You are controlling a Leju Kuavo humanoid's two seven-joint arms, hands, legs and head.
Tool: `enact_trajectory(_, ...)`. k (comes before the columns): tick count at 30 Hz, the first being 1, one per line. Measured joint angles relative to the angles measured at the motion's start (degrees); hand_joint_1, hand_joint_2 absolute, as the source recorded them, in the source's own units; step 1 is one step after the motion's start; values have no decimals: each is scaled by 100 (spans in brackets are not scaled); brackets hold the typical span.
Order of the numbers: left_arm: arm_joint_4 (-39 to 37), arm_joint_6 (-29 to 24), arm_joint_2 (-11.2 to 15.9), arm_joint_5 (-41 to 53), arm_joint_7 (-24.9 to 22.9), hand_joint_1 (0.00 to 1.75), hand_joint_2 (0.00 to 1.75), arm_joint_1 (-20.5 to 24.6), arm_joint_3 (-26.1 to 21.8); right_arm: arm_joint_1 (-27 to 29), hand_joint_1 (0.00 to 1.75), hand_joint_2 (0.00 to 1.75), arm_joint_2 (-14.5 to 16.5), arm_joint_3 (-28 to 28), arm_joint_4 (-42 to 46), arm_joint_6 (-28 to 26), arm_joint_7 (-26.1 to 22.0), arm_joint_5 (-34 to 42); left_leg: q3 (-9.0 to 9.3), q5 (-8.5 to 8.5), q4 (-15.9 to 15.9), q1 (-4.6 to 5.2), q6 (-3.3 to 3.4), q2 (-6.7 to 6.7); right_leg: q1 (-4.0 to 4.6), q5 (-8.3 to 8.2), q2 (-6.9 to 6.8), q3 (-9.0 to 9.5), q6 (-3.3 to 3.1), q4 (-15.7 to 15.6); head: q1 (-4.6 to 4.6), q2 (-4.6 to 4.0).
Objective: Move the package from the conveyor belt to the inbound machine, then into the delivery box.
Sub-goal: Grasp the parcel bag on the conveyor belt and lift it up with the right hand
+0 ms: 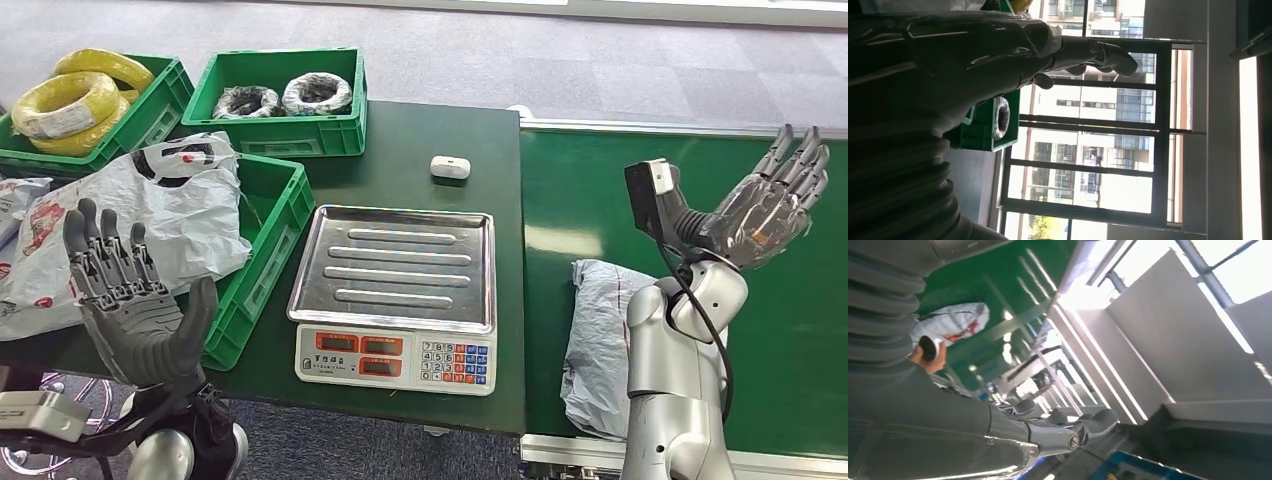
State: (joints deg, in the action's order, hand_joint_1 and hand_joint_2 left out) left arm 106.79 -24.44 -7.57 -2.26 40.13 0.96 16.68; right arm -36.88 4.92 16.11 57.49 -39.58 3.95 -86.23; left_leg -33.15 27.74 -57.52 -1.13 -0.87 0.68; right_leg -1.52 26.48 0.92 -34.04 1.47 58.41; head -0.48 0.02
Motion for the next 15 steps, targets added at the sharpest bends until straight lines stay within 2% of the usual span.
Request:
enact_trajectory(7,0,34,-38,0,0,0,175,10,-2,-386,0,175,-379,216,-1093,-4,421,-60,0,0,1,-1,0,-2,1,0,0,-2,0,1,-2,0)
enact_trajectory(12,0,125,-53,-11,0,0,175,17,-8,-685,0,175,-705,78,-2084,34,1275,-66,-2,0,0,0,0,0,0,0,-2,1,1,0,0,0)
enact_trajectory(15,0,192,-64,-30,0,0,175,41,-9,-819,0,175,-897,-52,-2688,156,1531,-54,-2,0,-1,1,0,2,-1,-1,-2,1,2,0,0,0)
